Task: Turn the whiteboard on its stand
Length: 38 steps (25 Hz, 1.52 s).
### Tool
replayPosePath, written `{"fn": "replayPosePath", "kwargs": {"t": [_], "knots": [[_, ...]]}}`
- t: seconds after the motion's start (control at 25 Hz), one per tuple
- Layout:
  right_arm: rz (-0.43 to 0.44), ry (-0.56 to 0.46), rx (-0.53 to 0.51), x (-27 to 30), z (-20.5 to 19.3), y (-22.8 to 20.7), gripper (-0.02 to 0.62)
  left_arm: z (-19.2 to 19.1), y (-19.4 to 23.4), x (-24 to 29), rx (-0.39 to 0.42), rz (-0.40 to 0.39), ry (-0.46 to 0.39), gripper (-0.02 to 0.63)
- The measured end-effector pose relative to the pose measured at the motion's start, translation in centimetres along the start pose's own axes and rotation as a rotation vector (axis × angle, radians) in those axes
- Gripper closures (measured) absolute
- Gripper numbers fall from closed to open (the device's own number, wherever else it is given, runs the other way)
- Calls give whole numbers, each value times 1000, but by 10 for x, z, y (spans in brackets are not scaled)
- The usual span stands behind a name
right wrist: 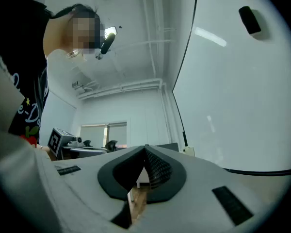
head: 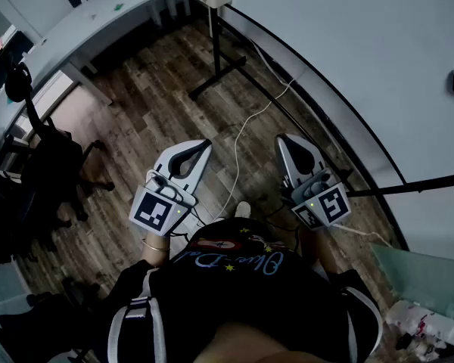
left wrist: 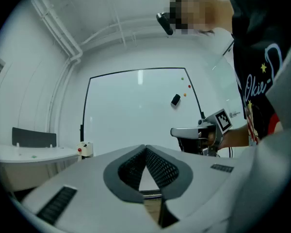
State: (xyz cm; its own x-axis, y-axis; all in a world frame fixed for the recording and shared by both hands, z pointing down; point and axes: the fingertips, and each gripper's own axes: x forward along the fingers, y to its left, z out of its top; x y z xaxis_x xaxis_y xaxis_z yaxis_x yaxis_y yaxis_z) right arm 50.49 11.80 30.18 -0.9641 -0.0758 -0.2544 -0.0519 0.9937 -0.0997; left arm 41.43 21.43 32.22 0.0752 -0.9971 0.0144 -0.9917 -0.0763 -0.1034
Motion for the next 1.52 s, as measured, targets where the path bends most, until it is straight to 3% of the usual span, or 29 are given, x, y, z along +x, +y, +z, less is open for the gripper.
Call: {"fn": "replayPosePath", "kwargs": {"t": [0.16,0.44,0.64,0.92,1.24,1.52], "knots": [[-19,-17,9,-8,0,-20,561,-1,-5,12,1,-1,11,586],[66,57,-99,-2,-9,-16,561,5,-5,25,-8,12,-13,586],[92,21,-56,0,-10,-38,561,4,-9,44,-3,27,-1,586],[135,51,-25,3,-20,-37,561,-1,-8,32,-20,93,34,586],[179,41,-2,22,-19,-27,561,7,-3,40,14,83,15,586],[205,85,-28,30,-28,-35,561,0,16,53,-5,88,17,586]]}}
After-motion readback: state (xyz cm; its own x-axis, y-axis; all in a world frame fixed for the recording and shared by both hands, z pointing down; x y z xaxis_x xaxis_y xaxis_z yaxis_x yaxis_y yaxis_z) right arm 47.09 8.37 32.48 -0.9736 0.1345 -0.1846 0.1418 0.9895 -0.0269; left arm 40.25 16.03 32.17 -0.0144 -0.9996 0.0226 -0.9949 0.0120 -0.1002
